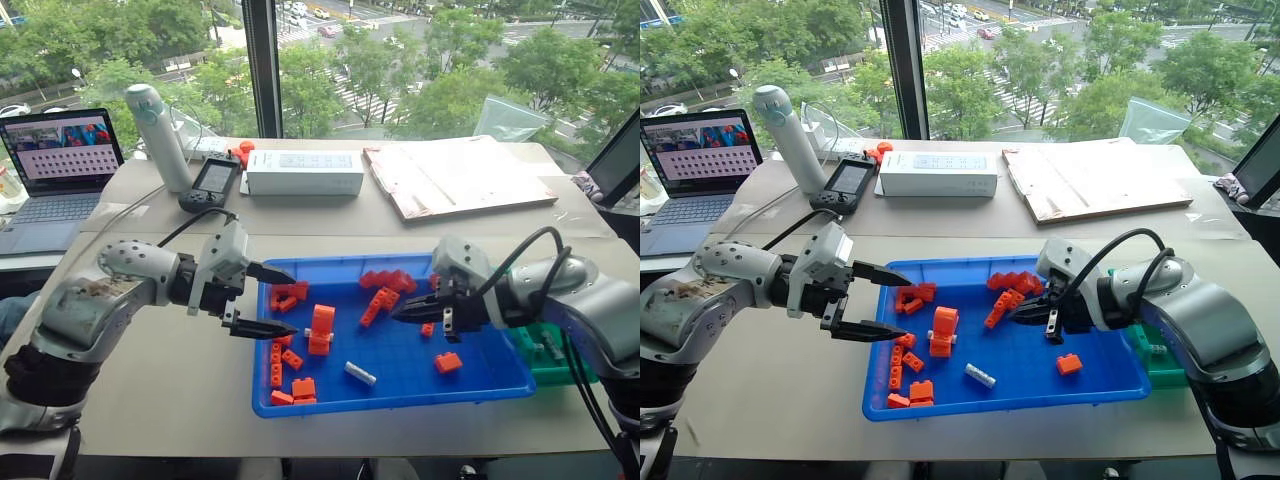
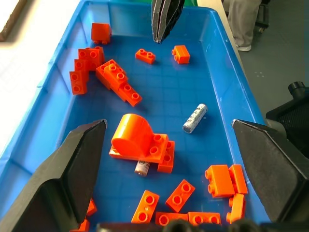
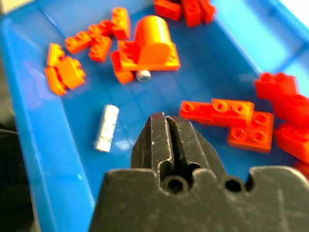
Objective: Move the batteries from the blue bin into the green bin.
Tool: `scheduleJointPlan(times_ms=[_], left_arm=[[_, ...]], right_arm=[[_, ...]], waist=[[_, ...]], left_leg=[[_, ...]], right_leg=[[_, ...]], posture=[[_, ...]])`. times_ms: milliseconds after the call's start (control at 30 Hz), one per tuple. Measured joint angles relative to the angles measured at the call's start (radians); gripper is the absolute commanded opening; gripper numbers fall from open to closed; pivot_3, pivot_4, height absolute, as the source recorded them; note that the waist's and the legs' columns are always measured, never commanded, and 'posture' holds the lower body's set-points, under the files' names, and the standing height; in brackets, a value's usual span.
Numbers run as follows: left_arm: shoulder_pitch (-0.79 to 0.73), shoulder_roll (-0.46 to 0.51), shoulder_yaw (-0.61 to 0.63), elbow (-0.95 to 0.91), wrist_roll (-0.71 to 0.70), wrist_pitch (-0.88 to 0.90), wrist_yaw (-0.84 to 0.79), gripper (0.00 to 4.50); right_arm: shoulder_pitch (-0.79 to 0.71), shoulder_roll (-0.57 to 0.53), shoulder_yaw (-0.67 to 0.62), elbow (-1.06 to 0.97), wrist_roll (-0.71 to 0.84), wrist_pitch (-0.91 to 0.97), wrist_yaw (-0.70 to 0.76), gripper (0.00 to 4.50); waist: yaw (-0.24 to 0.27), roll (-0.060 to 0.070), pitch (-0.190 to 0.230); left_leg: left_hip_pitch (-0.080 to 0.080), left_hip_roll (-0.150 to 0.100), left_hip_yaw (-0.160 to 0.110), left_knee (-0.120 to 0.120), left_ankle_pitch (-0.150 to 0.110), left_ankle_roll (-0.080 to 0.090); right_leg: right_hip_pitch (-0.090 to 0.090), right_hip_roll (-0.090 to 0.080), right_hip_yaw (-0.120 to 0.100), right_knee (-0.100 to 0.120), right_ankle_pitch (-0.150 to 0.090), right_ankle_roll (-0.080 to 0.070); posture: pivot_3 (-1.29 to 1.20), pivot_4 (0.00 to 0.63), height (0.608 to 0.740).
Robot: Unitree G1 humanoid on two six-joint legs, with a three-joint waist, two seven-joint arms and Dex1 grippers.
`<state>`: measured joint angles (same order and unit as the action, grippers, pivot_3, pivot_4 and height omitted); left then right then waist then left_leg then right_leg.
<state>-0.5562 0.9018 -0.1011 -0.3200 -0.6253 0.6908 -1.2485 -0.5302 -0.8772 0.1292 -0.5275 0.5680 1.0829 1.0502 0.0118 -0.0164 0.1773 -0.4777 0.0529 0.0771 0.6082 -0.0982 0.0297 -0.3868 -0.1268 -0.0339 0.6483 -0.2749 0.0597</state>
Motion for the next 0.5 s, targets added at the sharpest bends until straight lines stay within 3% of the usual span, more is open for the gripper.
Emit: scheduleJointPlan(times_ms=[167, 500], left_arm=[[0.000, 0.015, 0.001, 0.002, 0.000, 0.001, -0.019, 4.50], [0.019, 0.050, 0.010, -0.022, -0.005, 0.012, -0.026, 4.50]], right_arm=[[0.037, 0.049, 0.180, -0.067, -0.049, -0.009, -0.085, 3.15], [0.039, 0.046, 0.375, -0.019, -0.214, -0.118, -0.131, 3.15]], waist=[[0.002, 0.000, 0.000], [0.002, 0.000, 0.000]], left_leg=[[0.000, -0.001, 0.000, 0.001, -0.002, -0.003], [0.000, 0.000, -0.001, 0.002, -0.004, -0.007]], right_leg=[[-0.003, 0.000, 0.000, -0.001, 0.000, 0.000], [-0.002, 0.000, -0.001, -0.001, 0.000, 0.000]], posture=[[0.00, 0.150, 0.740], [0.00, 0.150, 0.740]])
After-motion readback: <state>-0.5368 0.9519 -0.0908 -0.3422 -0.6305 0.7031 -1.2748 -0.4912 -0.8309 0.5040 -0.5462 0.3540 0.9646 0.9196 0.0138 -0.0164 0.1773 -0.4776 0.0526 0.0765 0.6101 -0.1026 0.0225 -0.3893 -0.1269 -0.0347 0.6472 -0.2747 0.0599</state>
